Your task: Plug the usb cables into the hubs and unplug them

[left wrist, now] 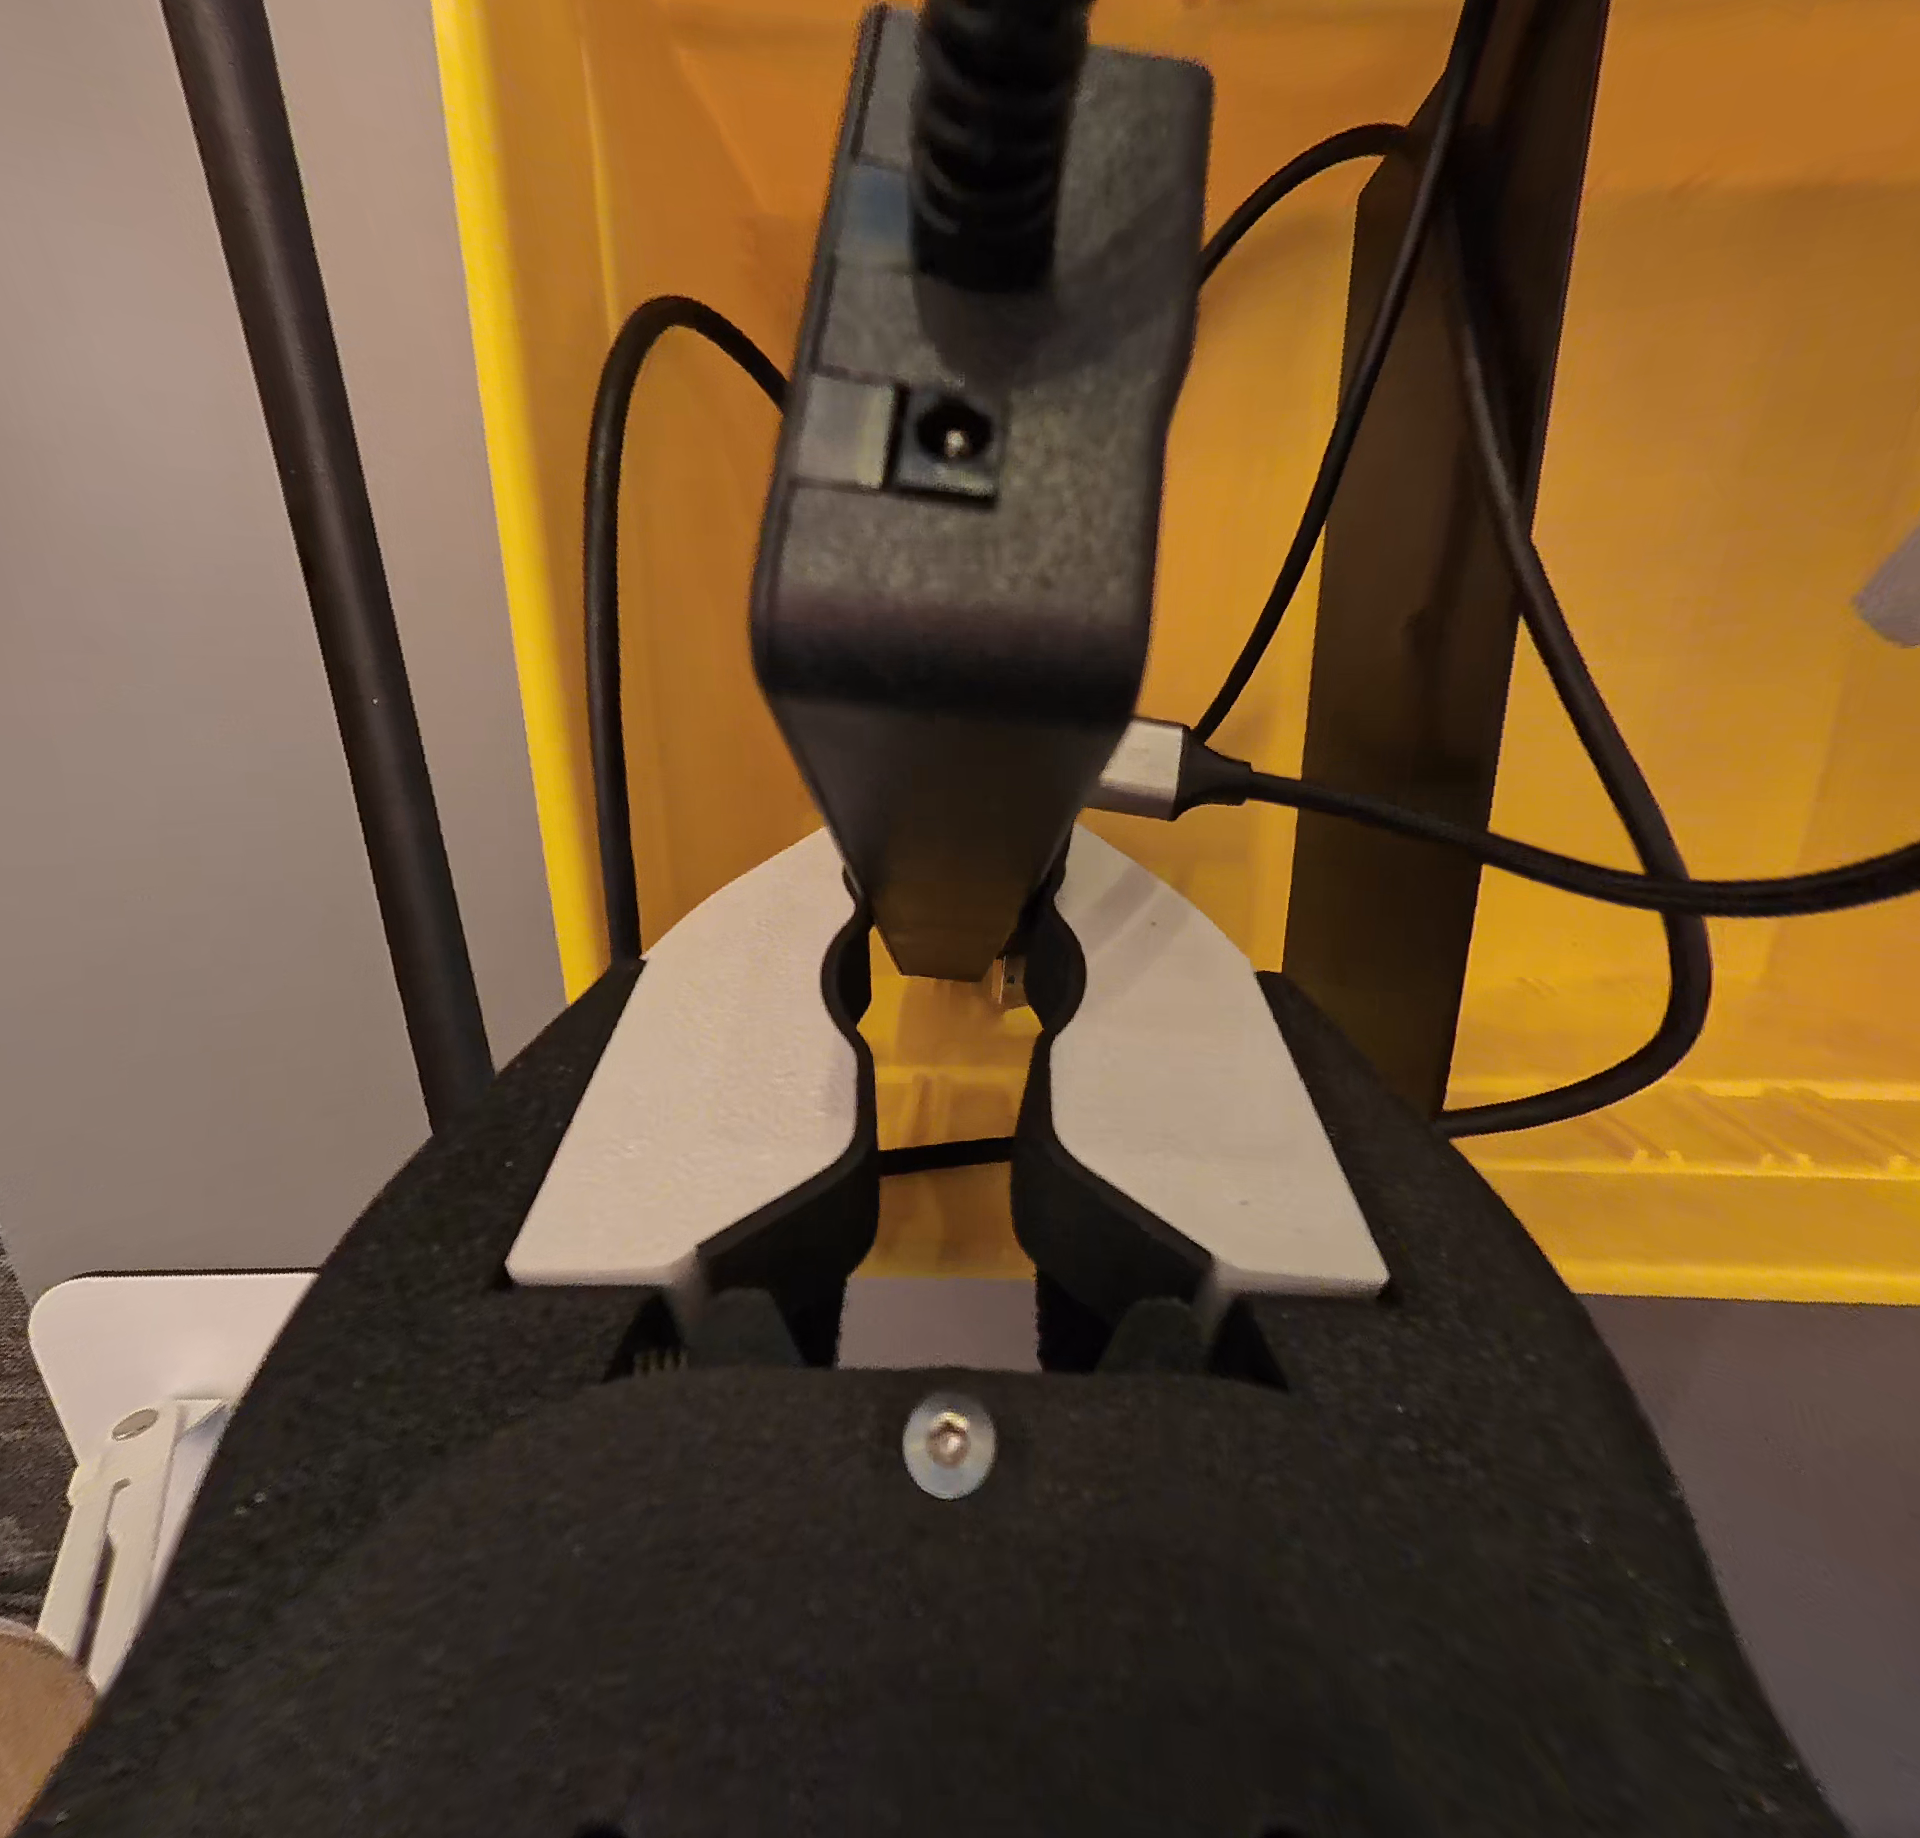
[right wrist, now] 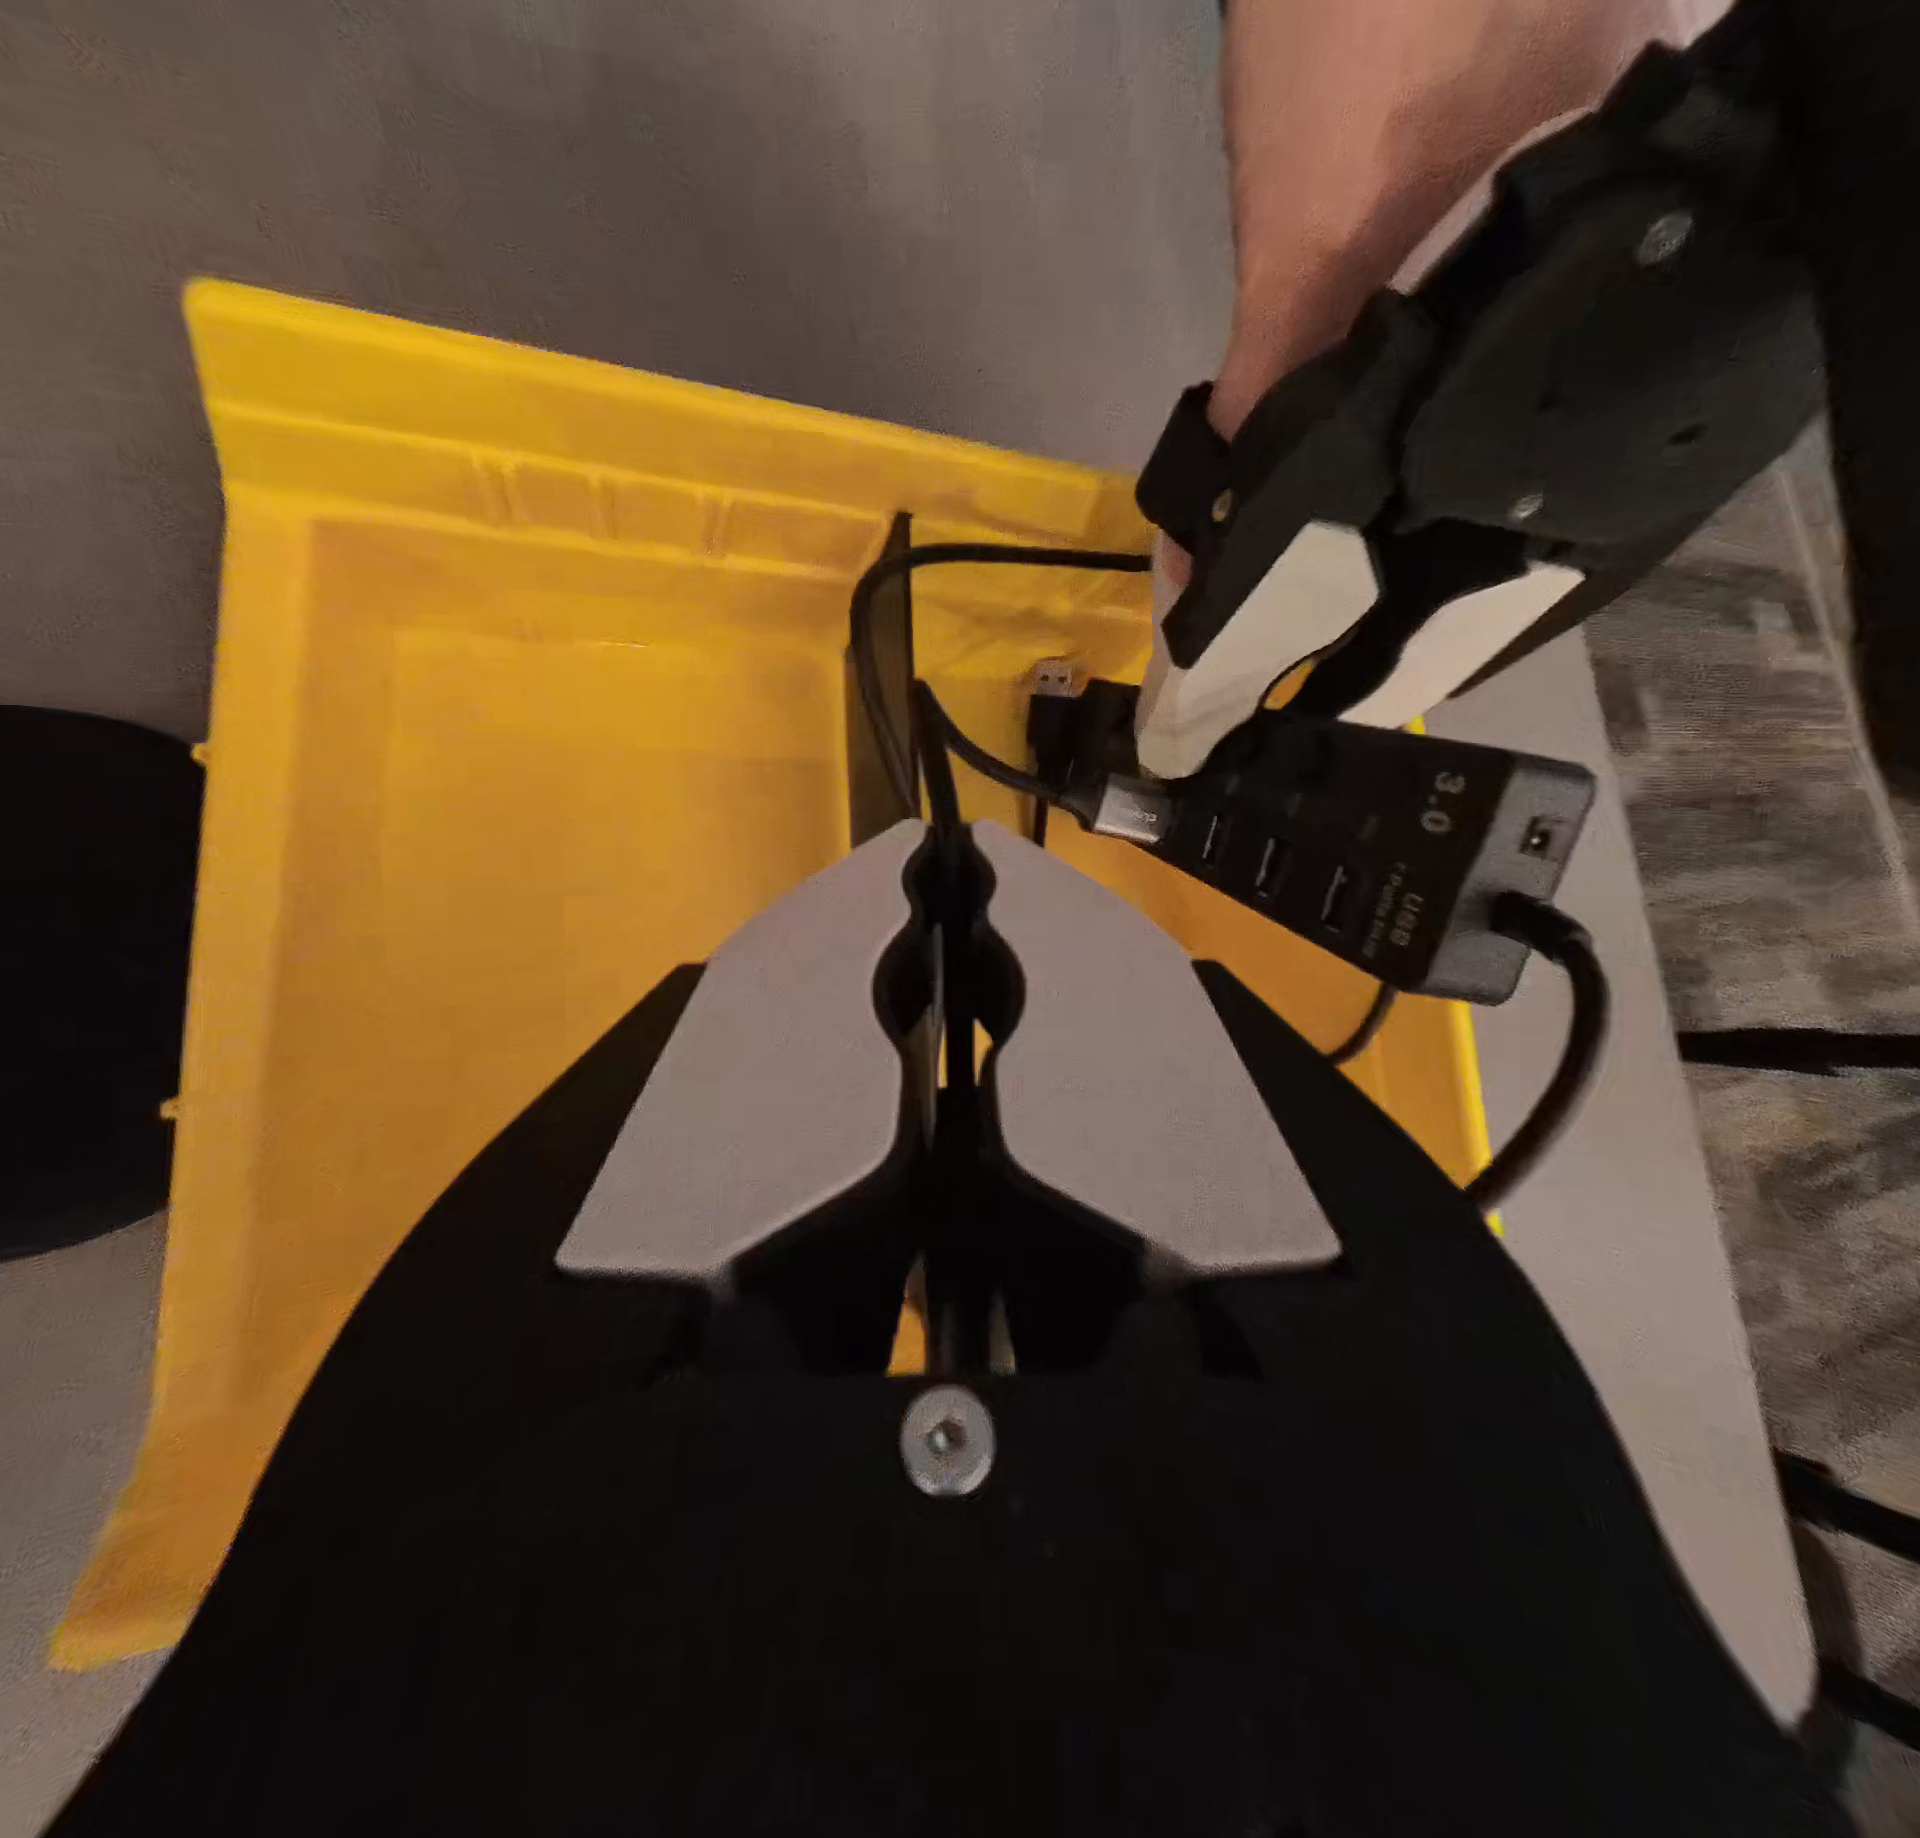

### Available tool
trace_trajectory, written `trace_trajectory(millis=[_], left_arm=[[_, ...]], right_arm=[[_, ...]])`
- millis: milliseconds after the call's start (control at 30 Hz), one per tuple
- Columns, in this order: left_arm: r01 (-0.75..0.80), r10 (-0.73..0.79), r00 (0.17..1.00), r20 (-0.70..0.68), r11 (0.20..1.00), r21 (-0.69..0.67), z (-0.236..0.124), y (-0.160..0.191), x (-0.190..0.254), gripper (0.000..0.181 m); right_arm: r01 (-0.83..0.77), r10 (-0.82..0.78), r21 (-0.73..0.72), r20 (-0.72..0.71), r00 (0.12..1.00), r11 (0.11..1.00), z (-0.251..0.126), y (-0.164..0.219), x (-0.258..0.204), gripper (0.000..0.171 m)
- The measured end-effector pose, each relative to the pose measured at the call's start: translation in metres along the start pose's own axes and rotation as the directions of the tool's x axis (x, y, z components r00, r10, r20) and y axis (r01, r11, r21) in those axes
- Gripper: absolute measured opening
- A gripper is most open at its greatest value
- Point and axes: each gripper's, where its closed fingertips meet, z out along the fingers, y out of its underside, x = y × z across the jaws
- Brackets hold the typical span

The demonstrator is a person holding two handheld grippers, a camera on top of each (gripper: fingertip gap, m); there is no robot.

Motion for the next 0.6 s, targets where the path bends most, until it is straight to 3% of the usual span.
trace_trajectory(millis=[233,400,600], left_arm=[[0.011,-0.011,1.000,0.026,1.000,0.000,0.000,0.003,-0.004,0.025],[-0.005,0.005,1.000,0.011,1.000,0.017,0.000,0.003,-0.004,0.025],[0.033,-0.034,0.999,0.018,0.998,0.056,-0.002,0.003,-0.010,0.026]], right_arm=[[-0.081,0.084,-0.226,0.002,0.996,0.971,0.006,0.060,0.018,0.003],[-0.160,0.171,-0.160,0.060,0.983,0.974,0.018,0.059,0.009,0.002],[-0.181,0.192,-0.178,0.047,0.980,0.967,0.023,0.064,0.012,0.002]])
